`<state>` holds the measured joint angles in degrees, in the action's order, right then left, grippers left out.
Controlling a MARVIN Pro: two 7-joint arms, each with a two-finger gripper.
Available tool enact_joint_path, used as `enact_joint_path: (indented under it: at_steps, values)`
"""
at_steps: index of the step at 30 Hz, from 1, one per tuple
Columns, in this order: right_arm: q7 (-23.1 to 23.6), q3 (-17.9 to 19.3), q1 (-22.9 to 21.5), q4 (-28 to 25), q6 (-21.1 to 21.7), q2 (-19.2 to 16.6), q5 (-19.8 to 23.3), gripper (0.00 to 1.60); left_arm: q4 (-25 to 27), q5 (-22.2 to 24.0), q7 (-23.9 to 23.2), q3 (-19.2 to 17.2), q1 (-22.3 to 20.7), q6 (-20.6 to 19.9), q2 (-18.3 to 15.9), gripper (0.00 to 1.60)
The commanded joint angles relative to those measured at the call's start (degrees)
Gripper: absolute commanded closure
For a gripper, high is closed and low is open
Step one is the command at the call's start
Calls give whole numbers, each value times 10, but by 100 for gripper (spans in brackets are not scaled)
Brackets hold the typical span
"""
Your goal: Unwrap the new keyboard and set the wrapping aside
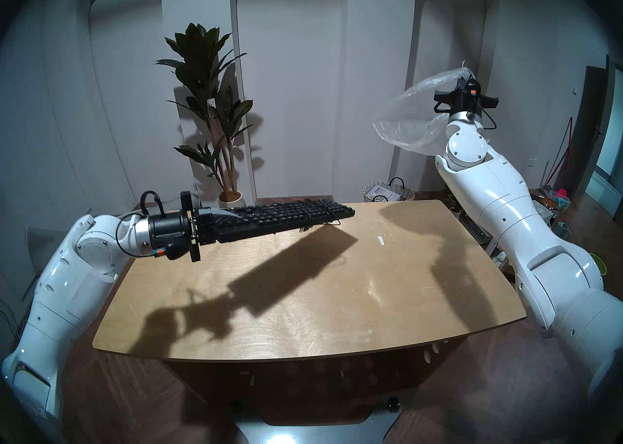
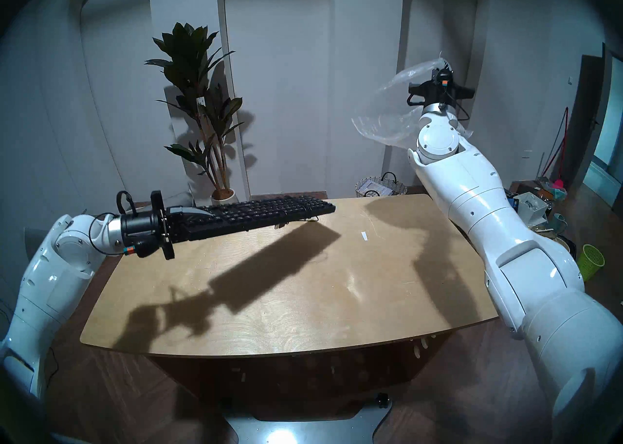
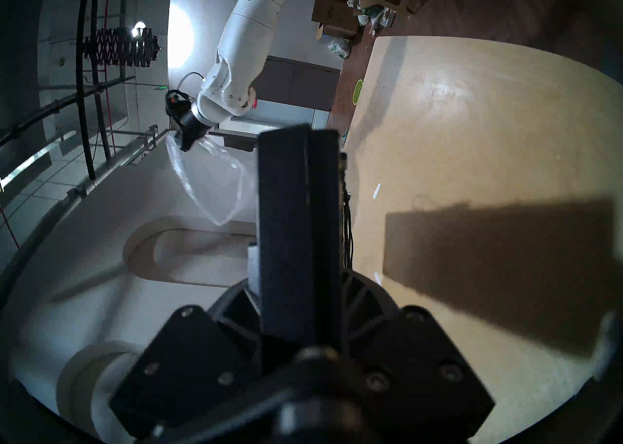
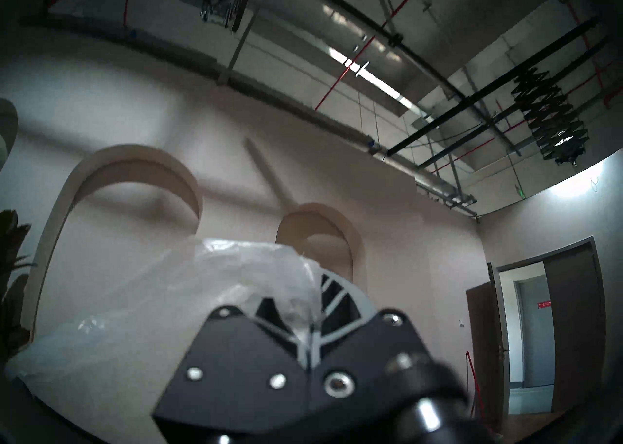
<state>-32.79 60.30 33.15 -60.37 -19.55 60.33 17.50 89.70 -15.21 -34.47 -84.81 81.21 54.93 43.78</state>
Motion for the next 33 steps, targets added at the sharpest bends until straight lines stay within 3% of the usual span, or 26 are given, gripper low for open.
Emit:
enact_joint_path:
  at_steps: [1, 21, 33]
  values:
    - [-1, 17, 10, -72, -12, -42, -2, 160, -3, 5, 33, 18, -2, 1, 51, 160]
    - [-20, 27, 103, -211, 17, -92, 3, 160, -29, -27, 51, 80, -33, 1, 94, 160]
    - [-36, 28, 147, -233, 32, -106, 12, 160, -60, -73, 43, 97, -61, 1, 101, 160]
